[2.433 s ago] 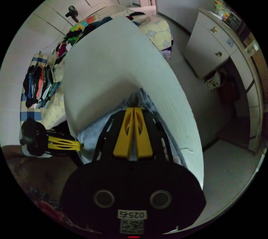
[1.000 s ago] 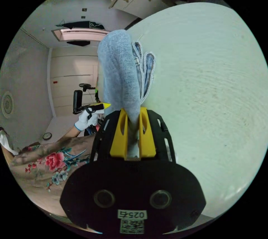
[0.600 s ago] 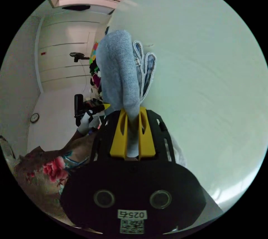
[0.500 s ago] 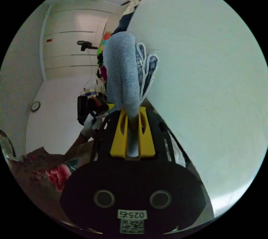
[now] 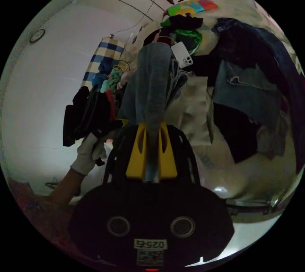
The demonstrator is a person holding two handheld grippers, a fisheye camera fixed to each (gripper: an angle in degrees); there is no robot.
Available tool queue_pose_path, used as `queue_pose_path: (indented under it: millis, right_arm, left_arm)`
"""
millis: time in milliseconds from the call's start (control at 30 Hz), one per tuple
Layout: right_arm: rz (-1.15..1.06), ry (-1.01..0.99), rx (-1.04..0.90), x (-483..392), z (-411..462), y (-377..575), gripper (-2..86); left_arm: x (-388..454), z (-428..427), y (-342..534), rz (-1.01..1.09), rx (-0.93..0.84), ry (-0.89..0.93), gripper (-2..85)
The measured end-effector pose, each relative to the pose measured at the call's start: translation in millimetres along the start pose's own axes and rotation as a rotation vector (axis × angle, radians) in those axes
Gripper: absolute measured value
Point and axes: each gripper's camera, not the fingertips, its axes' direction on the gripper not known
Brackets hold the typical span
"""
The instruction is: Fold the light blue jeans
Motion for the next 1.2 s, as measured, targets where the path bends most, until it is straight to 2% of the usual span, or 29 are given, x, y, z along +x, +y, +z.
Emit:
queue_pose_path:
  millis: [100, 233, 300, 400, 467, 567, 633, 767, 867, 1000, 1067, 1200]
  right_arm:
    - [-0.021, 0.119, -0.03, -6, 35, -51, 6.6]
    - [-0.086, 0.451, -0.197, 8, 116, -94, 8.5]
    - [-0.116, 0.369, -0.208, 5, 106, -107, 8.4]
    - [-0.026, 0.238, -0.285, 11, 89, -132, 8.3]
    - [0.099, 0.045, -0.407, 29, 72, -149, 7.7]
    - [0.156, -0.142, -0.412, 49, 41, -149, 5.3]
    - [0.174, -0.146, -0.357, 55, 11, -144, 4.9]
    - [0.189, 0.019, -0.236, 63, -58, -132, 6.6]
    - [0.204, 0.08, -0.186, 73, -92, -132, 9.1]
    - [0.265, 0.129, -0.117, 96, -123, -138, 10.2]
    - [0.312, 0.131, -0.052, 112, -139, -144, 10.6]
    - [0.395, 0.121, 0.032, 137, -150, -152, 10.5]
  left_arm:
    - [19, 29, -38, -0.016, -0.023, -0.146, 2.5]
    - [36, 114, -80, 0.054, -0.253, -0.421, 3.0]
    - [46, 117, -91, 0.092, -0.291, -0.455, 3.2]
    - [47, 96, -98, 0.002, -0.281, -0.395, 4.4]
    - [42, 77, -95, -0.09, -0.24, -0.347, 6.8]
    - [43, 65, -100, -0.136, -0.31, -0.357, 8.5]
    - [50, 66, -105, -0.116, -0.4, -0.351, 8.1]
    - [82, 70, -117, 0.026, -0.473, -0.504, 7.4]
    - [92, 67, -130, -0.016, -0.609, -0.59, 9.4]
    - [128, 23, -134, -0.002, -0.455, -0.538, 9.8]
    - [165, -3, -142, 0.053, -0.331, -0.349, 10.7]
    - [223, 4, -184, 0.234, -0.253, -0.088, 12.2]
